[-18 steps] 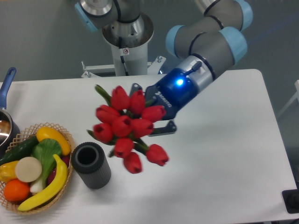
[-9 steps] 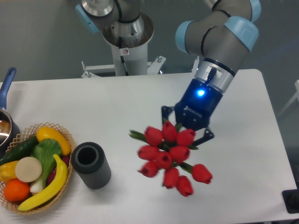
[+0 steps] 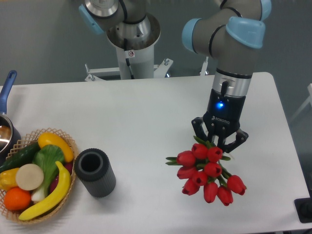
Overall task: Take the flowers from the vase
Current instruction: 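Carry the held tulips away from the vase over the table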
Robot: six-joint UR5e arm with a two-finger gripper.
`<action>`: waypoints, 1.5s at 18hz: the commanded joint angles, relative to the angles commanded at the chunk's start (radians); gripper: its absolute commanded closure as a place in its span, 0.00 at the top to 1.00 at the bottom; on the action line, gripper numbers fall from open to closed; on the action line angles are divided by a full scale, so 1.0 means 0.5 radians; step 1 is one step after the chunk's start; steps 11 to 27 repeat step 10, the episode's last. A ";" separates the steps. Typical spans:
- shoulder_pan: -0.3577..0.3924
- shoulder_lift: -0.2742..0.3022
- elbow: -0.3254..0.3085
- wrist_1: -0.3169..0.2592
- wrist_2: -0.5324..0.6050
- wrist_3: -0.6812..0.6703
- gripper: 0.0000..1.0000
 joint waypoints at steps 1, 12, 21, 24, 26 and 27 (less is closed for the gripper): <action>0.000 -0.043 -0.003 -0.040 0.098 0.037 0.09; -0.150 -0.175 0.144 -0.485 0.626 0.077 0.08; -0.150 -0.175 0.144 -0.485 0.626 0.077 0.08; -0.150 -0.175 0.144 -0.485 0.626 0.077 0.08; -0.150 -0.175 0.144 -0.485 0.626 0.077 0.08; -0.150 -0.175 0.144 -0.485 0.626 0.077 0.08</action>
